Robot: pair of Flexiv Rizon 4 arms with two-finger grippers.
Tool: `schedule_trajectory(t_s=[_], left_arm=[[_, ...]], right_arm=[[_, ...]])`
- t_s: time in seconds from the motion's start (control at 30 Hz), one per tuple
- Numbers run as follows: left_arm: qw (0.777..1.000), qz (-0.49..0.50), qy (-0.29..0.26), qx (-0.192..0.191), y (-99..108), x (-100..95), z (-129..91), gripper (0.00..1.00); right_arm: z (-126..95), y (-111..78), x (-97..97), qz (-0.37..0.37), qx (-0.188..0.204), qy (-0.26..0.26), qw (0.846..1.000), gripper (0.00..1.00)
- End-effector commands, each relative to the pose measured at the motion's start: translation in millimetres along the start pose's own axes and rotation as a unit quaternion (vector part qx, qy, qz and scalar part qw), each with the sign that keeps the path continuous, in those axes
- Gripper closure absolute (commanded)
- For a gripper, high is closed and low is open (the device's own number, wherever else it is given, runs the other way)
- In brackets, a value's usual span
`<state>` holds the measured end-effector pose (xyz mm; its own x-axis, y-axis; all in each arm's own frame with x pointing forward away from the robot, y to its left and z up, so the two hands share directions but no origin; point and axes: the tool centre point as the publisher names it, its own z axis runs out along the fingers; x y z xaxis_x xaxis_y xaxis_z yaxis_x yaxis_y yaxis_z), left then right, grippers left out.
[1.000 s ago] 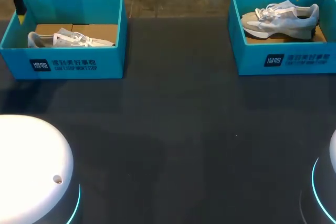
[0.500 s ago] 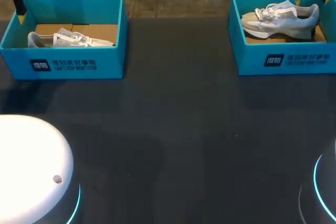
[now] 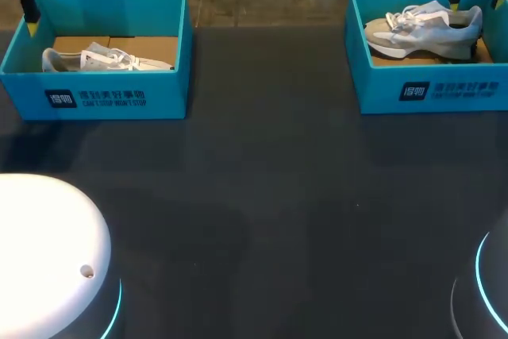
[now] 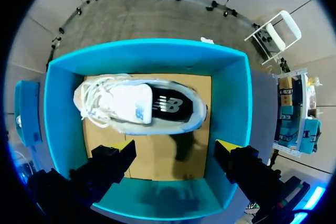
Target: Take the shoe out of the shoebox, open the shoe tongue, remove and reinsert the insole, then place the shoe into the shoebox
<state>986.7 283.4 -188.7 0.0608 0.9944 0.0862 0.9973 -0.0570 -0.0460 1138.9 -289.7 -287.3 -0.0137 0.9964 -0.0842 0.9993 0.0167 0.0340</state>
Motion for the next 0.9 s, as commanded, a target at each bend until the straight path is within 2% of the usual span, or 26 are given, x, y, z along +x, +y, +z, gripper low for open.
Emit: schedule_trajectory(t_s=[0.03,0.33,0.57,0.67,0.73,0.83,0.9], left_arm=[[1.000,0.000,0.001,-0.001,-0.9,0.2,0.0,0.00],[1.000,0.000,0.001,-0.001,-0.9,0.2,0.0,0.00],[1.000,0.000,0.001,-0.001,-0.9,0.2,0.0,0.00],[1.000,0.000,0.001,-0.001,-0.9,0.2,0.0,0.00],[1.000,0.000,0.001,-0.001,-0.9,0.2,0.0,0.00],[1.000,0.000,0.001,-0.001,-0.9,0.2,0.0,0.00],[1.000,0.000,0.001,-0.001,-0.9,0.2,0.0,0.00]], right_arm=[[17.5,18.8,-10.7,-0.001,0.013,0.010,1.000,0.00],[33.4,32.7,-27.9,0.014,0.017,0.001,1.000,0.00],[46.8,42.3,-32.2,0.019,0.022,0.002,1.000,0.00],[53.5,44.5,-32.5,0.020,0.026,0.003,0.999,0.04],[58.1,44.9,-33.1,0.021,0.029,0.003,0.999,0.10],[66.8,44.8,-33.5,0.024,0.036,0.009,0.999,0.11],[71.6,44.8,-32.7,0.024,0.039,0.012,0.999,0.17]])
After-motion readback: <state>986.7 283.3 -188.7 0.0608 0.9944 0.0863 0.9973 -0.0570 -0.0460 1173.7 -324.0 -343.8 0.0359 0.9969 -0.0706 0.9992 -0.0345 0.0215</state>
